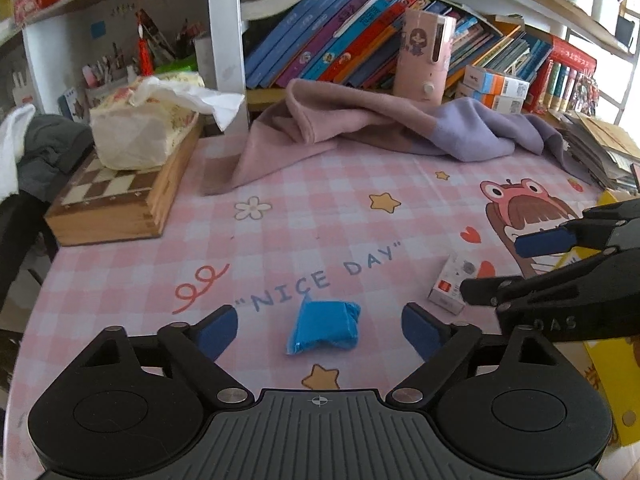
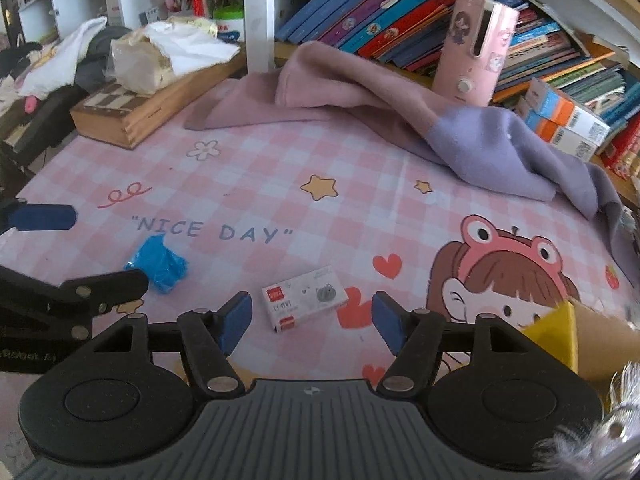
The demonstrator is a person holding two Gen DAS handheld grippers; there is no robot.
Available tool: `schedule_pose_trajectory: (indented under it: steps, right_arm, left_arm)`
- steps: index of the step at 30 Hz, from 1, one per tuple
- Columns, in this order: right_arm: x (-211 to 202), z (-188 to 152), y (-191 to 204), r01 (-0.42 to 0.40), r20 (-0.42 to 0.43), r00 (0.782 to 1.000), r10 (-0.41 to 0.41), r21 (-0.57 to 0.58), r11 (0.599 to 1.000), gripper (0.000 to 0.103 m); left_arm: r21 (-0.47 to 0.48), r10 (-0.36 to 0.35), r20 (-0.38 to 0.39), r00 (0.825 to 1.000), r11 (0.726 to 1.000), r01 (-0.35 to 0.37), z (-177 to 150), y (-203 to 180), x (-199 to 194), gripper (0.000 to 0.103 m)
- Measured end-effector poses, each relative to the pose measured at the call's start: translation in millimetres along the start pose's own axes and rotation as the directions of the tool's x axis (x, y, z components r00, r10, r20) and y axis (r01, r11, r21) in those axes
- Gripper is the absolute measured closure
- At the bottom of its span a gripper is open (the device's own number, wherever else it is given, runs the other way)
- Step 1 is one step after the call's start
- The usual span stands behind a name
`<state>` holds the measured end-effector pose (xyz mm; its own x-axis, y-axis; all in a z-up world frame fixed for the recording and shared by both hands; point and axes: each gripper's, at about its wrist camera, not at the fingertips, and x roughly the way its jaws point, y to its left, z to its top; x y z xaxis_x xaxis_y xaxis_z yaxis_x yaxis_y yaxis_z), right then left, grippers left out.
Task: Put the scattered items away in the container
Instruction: 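Move both open tools toward the blue pouch and white staples box, then grasp the blue pouch with the left tool while the right tool grasps the staples box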
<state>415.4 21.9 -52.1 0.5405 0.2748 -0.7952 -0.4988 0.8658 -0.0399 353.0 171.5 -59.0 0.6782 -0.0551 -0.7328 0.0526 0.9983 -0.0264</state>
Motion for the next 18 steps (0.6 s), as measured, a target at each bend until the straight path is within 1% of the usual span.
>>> schedule_pose_trajectory:
  steps: [1, 3, 5, 10, 13, 16, 18]
  right_arm:
    - [4, 1, 1, -0.004, -0.006, 1.000, 0.004, -0.006, 1.000, 0.035]
    - [13, 3, 2, -0.013, -0.024, 1.000, 0.013, -0.019, 1.000, 0.033]
    - [22, 4, 3, -0.007, -0.043, 0.999, 0.006, -0.026, 1.000, 0.033]
    - [34, 7, 0, -0.002, -0.056, 0.998, 0.000, -0.032, 0.999, 0.030]
    - [40, 8, -2, -0.009, -0.057, 0.998, 0.007, -0.032, 0.999, 0.029]
    - [46, 8, -4, -0.024, -0.074, 0.997, 0.022, -0.020, 1.000, 0.029]
    - [50, 8, -6, -0.033, -0.085, 0.996, 0.032, -0.012, 0.999, 0.029]
  left_arm:
    - [-0.002, -0.007, -0.009, 1.000, 1.000, 0.007, 0, 1, 5, 0.017]
    - [-0.003, -0.015, -0.035, 0.999, 1.000, 0.014, 0, 1, 16, 0.024]
    - [-0.012, -0.024, -0.054, 0.998, 1.000, 0.024, -1, 2, 24, 0.028]
    - [-0.023, -0.042, -0.088, 0.995, 0.999, 0.040, -4, 1, 38, 0.032]
    - [-0.020, -0.047, -0.101, 0.994, 0.999, 0.045, -5, 1, 43, 0.036]
    - [-0.003, -0.034, -0.095, 0.995, 0.999, 0.034, -5, 0, 46, 0.039]
    - [0.003, -0.021, -0.090, 0.996, 1.000, 0.021, -4, 0, 47, 0.047]
